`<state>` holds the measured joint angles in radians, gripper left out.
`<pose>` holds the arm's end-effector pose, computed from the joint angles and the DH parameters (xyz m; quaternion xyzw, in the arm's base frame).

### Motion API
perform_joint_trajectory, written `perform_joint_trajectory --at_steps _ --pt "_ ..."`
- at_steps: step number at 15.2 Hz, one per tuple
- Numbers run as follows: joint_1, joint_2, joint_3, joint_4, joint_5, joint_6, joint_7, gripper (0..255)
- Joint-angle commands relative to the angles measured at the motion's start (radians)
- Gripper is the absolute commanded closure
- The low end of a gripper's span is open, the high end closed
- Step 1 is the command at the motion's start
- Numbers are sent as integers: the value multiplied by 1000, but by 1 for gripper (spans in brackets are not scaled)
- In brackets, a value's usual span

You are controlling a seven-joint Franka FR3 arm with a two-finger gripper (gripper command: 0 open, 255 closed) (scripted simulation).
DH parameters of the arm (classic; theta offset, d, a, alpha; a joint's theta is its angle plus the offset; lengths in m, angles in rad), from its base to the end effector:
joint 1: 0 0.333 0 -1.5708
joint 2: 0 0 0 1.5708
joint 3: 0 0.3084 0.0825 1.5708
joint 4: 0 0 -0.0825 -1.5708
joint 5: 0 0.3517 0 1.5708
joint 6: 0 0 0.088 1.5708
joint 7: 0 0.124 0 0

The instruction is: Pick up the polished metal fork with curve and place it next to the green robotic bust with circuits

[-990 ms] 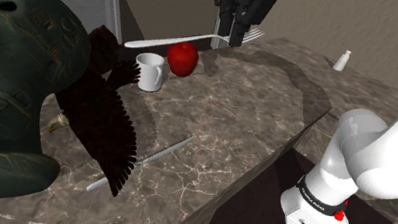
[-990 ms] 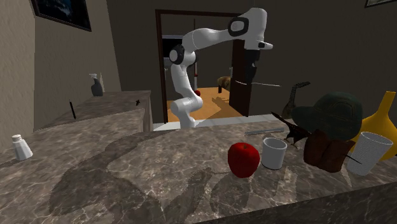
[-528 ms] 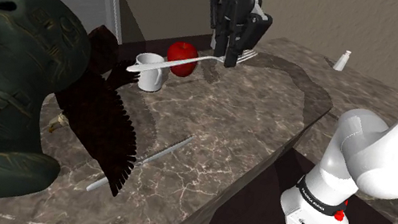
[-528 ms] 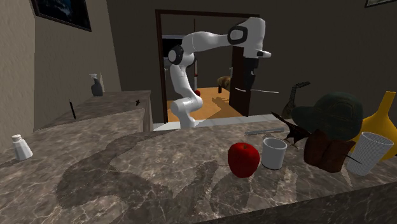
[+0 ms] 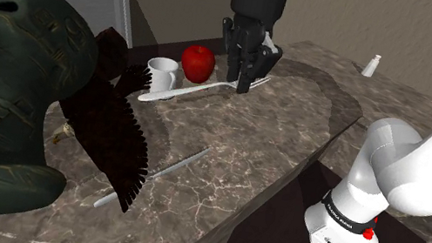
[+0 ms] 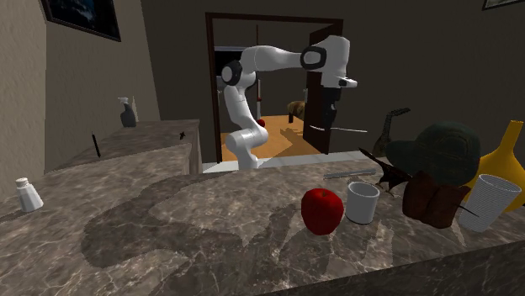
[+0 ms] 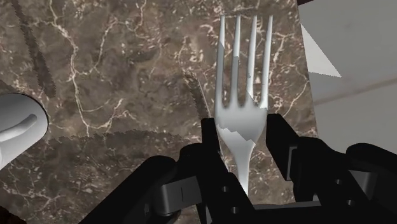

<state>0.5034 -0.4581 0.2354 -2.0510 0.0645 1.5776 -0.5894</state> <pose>0.2642 0.2753 0.5894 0.7952 0.6058 -0.0118 0.0202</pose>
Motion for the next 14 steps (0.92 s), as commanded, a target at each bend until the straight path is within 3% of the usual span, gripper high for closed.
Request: perform_joint_trajectory --at_steps 1,14 --pt "1 -8 0 -37 2 29 -2 255" --pt "7 -21 11 -222 11 202 -1 255"
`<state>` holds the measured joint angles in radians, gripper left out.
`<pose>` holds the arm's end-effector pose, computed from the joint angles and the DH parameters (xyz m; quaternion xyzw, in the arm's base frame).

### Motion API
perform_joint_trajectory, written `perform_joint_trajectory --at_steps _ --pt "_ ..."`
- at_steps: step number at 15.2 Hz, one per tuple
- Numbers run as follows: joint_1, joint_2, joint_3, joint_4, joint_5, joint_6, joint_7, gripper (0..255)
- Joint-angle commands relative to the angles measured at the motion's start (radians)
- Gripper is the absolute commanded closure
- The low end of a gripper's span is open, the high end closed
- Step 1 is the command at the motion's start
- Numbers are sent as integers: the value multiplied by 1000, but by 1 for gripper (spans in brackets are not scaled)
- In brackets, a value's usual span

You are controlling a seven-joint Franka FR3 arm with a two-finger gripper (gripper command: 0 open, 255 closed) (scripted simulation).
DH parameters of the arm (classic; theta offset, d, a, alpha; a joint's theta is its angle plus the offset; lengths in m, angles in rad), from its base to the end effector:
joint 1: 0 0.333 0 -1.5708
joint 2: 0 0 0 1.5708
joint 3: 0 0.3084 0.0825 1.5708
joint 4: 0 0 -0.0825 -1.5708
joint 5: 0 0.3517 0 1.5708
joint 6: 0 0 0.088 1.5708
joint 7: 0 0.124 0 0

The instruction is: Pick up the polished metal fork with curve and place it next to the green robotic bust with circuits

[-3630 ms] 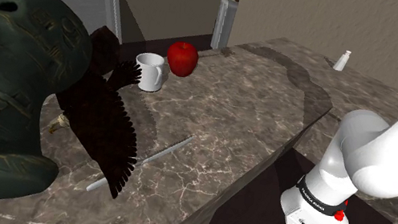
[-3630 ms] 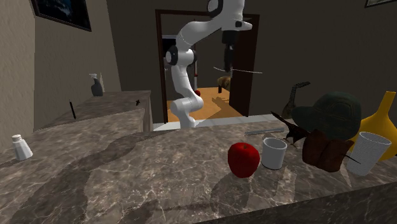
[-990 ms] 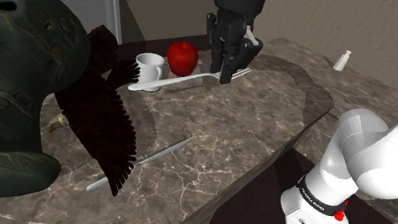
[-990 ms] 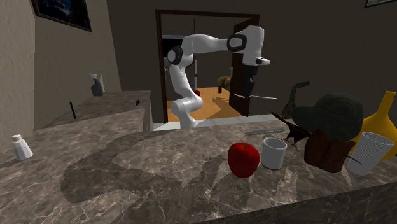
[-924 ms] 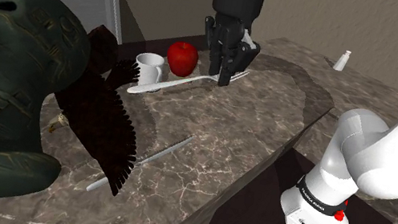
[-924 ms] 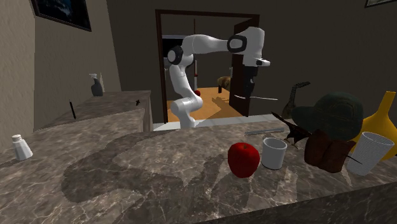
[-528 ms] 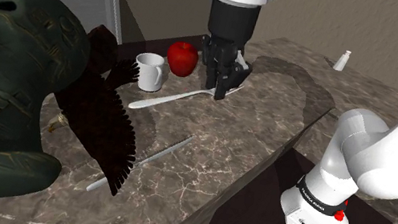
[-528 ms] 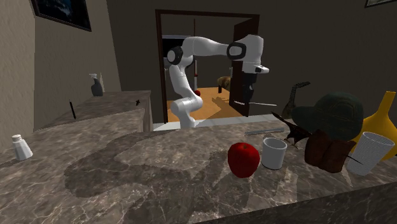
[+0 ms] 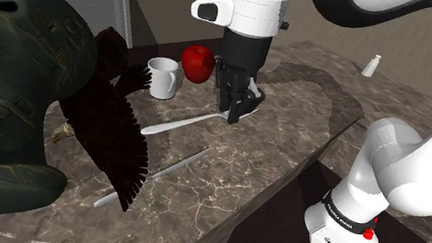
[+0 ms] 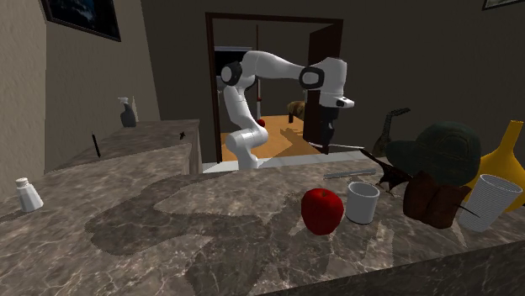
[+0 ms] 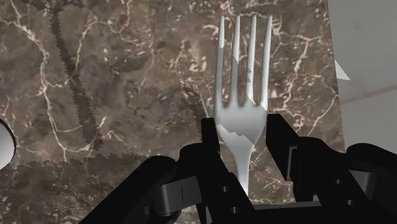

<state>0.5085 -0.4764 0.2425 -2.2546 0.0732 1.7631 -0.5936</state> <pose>0.2666 0.2744 0.5216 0.7952 0.6058 -0.0118 0.0202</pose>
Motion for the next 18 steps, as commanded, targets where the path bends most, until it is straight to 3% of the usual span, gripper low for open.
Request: perform_joint_trajectory --at_steps 1,18 --pt "3 -2 5 -31 3 30 4 255" --pt "6 46 27 -223 10 269 13 255"
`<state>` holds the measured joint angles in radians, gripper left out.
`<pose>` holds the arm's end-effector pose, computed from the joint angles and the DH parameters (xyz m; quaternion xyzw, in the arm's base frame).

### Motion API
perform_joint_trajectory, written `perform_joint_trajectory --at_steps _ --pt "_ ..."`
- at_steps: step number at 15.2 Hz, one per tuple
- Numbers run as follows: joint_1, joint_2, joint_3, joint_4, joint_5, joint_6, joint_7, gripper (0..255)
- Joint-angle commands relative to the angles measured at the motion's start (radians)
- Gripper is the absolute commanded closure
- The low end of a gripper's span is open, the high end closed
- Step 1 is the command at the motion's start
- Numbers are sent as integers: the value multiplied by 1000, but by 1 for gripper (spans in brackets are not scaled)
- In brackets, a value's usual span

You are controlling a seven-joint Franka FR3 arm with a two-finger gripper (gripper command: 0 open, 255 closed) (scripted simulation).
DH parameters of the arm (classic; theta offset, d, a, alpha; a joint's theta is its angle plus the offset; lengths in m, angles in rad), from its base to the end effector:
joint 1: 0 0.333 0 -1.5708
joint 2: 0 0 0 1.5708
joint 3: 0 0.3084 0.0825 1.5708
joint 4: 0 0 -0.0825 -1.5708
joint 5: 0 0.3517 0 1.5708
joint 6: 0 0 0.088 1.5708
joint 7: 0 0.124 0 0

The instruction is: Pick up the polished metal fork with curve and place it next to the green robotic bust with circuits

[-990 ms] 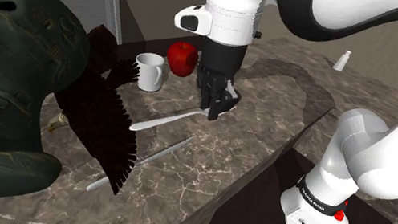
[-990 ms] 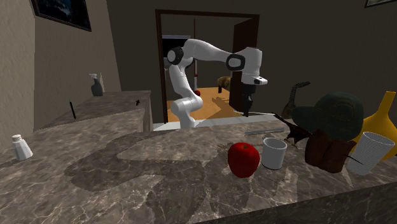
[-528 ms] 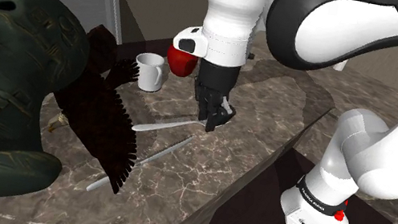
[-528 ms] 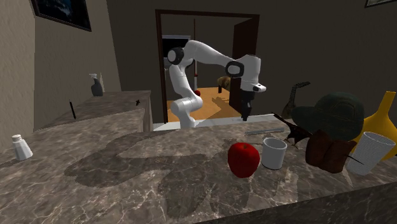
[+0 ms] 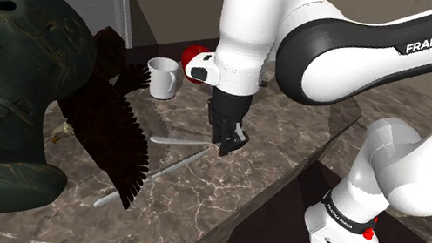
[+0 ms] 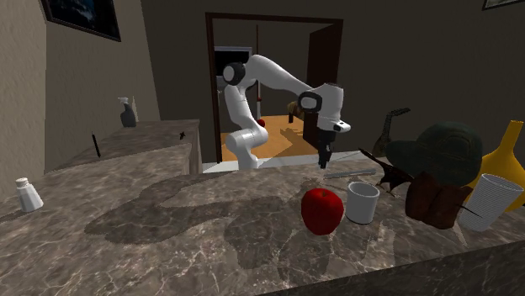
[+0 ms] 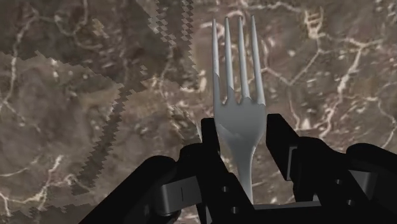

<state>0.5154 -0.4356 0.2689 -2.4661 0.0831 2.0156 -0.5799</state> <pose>0.2663 0.2774 0.4336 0.7953 0.6057 -0.0115 0.0200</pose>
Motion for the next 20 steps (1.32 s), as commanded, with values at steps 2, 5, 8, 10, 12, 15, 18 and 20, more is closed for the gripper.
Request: perform_joint_trajectory --at_steps 2,5,8,10,12,15,18,20 --pt "-1 16 4 -31 0 46 2 255" --pt "-1 29 8 -52 -1 80 4 255" --pt "-1 29 8 -51 -1 80 4 255" --pt "-1 29 8 -51 -1 80 4 255" --pt "-1 29 8 -51 -1 80 4 255" --pt "-1 29 8 -51 -1 80 4 0" --pt "-1 29 8 -51 -1 80 4 0" --pt "0 4 1 -2 0 6 1 0"
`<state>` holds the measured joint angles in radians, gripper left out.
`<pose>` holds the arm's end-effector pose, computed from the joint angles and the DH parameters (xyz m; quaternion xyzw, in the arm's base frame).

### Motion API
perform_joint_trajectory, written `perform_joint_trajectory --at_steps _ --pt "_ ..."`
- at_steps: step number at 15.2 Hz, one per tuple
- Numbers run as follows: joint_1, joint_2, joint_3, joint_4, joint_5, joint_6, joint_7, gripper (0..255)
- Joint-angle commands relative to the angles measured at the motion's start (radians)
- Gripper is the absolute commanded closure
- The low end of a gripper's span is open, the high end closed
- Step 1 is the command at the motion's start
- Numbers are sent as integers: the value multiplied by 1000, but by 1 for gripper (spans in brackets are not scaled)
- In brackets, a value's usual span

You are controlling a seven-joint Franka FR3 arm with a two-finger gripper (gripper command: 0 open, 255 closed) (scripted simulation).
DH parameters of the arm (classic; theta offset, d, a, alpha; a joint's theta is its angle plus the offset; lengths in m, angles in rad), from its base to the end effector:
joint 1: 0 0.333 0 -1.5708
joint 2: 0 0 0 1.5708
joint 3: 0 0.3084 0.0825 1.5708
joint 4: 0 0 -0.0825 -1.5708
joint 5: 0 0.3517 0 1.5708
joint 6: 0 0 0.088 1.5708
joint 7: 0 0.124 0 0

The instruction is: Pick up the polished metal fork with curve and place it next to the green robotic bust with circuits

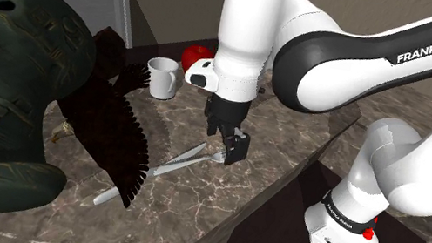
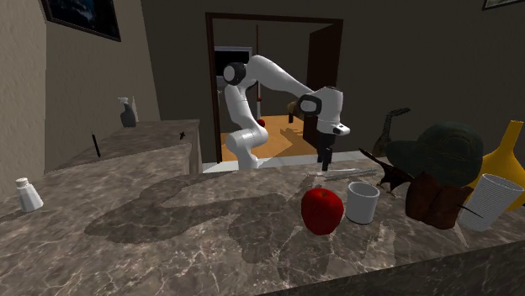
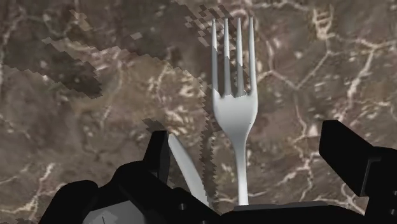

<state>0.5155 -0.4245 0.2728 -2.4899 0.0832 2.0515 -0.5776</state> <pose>0.2665 0.2777 0.4221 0.7953 0.6057 -0.0110 0.0201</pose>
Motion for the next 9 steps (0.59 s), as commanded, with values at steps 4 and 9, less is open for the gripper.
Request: perform_joint_trajectory --at_steps 4,9 --pt "0 -24 -8 69 -1 -94 -2 0" --pt "0 -24 -8 69 -1 -94 -2 0"
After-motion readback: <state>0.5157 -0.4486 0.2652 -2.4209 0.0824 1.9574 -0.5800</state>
